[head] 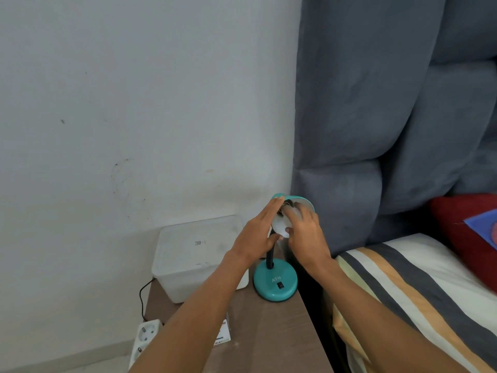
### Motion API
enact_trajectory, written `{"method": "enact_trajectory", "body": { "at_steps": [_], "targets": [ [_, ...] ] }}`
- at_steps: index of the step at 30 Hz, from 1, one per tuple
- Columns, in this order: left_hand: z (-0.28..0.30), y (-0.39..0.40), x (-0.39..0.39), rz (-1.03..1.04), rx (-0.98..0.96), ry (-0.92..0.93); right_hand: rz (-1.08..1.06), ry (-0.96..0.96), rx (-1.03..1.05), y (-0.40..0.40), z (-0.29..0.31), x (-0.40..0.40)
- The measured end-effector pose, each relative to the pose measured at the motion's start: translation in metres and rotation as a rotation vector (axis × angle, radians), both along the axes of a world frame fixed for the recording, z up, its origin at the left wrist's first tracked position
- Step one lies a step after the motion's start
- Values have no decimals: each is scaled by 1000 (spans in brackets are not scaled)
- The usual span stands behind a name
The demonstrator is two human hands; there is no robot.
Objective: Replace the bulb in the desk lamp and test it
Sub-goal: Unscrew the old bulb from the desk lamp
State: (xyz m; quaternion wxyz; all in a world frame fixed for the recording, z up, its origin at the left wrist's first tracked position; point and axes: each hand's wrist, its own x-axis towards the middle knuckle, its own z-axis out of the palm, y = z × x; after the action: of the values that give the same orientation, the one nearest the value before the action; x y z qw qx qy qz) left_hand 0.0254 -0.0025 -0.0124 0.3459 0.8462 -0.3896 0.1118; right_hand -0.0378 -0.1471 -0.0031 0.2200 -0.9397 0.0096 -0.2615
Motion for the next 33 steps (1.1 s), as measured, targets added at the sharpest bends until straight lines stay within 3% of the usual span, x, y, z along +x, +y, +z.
{"method": "enact_trajectory", "body": {
  "at_steps": [4,9,14,19,28,33],
  "targets": [
    [2,0,0,10,6,-1,-122,49,169,4,3,2],
    [0,0,1,9,8,-5,-29,38,74,3,5,-5],
    [0,1,-1,13,16,-9,-68,37,157,3,0,0],
    [1,0,-1,1,3,1,-76,0,-3,7,2,-3],
    [0,0,-1,14,11,4,-99,20,218,4,3,0],
    [1,0,-1,23,16,20,-104,23,160,4,6,-3]
  ]
}}
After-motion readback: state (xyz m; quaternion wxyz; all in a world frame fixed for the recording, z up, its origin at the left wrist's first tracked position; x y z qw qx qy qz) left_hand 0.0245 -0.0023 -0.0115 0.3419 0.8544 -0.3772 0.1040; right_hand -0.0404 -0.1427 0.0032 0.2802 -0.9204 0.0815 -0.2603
